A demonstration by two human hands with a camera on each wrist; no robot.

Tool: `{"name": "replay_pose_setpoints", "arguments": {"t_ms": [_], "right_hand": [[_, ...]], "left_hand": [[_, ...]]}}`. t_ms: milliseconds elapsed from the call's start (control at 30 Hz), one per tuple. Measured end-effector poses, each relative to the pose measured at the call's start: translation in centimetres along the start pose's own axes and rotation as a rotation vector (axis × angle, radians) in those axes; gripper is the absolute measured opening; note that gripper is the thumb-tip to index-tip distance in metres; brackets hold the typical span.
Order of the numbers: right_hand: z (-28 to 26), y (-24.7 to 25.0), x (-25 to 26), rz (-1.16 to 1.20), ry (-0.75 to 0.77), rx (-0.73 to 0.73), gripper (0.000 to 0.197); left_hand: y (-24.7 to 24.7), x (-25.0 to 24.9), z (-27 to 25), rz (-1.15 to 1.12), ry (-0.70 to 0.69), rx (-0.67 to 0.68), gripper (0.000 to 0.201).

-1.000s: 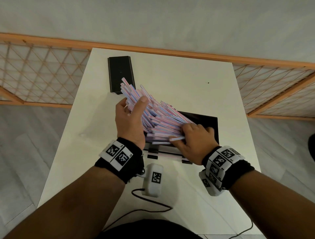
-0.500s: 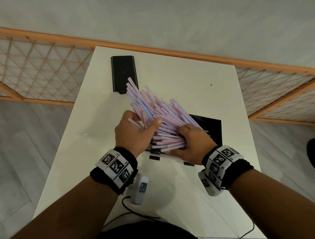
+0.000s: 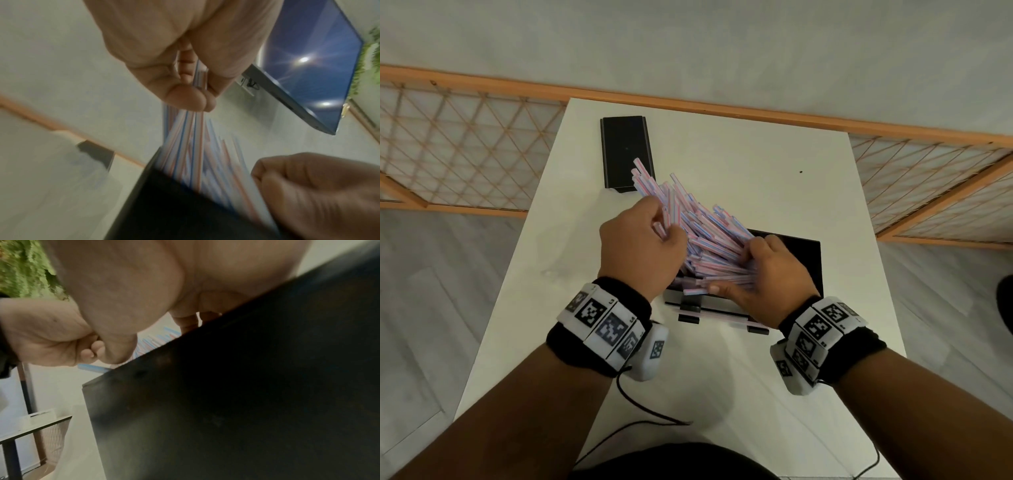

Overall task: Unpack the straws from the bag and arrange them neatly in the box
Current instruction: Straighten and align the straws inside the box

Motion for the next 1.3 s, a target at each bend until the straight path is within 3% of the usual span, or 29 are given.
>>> {"name": "replay_pose_setpoints", "arguments": {"t_ms": [100,200,467,667,733,833,933,1000,1100,1200,1300], "right_hand": [[0.0,-0.3,0.1,0.112,0.024,0.065,0.059],[-0.3,0.7,1.1,0.152,0.077,0.026,0.052],[0.4,5.7,6.6,0.45,0.183,-0.101,0.049],[2.7,7.1,7.1,0.51,0.185,-0.188,0.024],[2.3,8.4,6.7,0.503,0.231,-0.25,0.033],[1.7,9.0,5.5,0.431,0.207,-0.225,0.048],[1.4,7.8,3.9,0.165,0.122,-0.135,0.053],[1.0,6.6,4.0,0.088,0.123,-0.1,0.044],[0.7,4.6,5.3,0.175,0.175,-0.046,0.036],[0.5,2.4,4.2,0.135,0.133,0.035,0.04],[0.1,0.6,1.8,0.015,0.066,0.065,0.045]], "left_hand": [[1.4,-2.2,0.6,0.006,-0.071,0.005,0.024],[2.8,-4.8,1.0,-0.002,-0.148,0.055,0.02],[4.9,-11.2,0.9,-0.053,-0.363,0.103,0.01],[4.0,-12.8,1.3,-0.234,-0.355,0.041,0.011],[3.8,-12.2,1.8,-0.299,-0.316,0.04,0.013],[4.1,-11.2,2.3,-0.436,-0.276,-0.021,0.022],[5.1,-11.1,1.7,-0.574,-0.385,-0.135,0.03],[3.1,-11.7,0.7,-0.473,-0.482,-0.009,0.038],[-1.0,-11.8,-1.2,-0.132,-0.57,0.129,0.049],[0.9,-9.7,-0.7,-0.235,-0.567,-0.106,0.042],[4.0,-4.6,1.1,-0.475,-0.314,-0.37,0.023]]}}
Point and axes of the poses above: each hand's wrist, its own z-axis towards the middle knuckle, its own y-axis out of the back of the hand, x = y × z, the point moved 8 cm from there along z, towards the middle knuckle, and after that the axes turned 3 degrees about x, right-handed, at the moved point
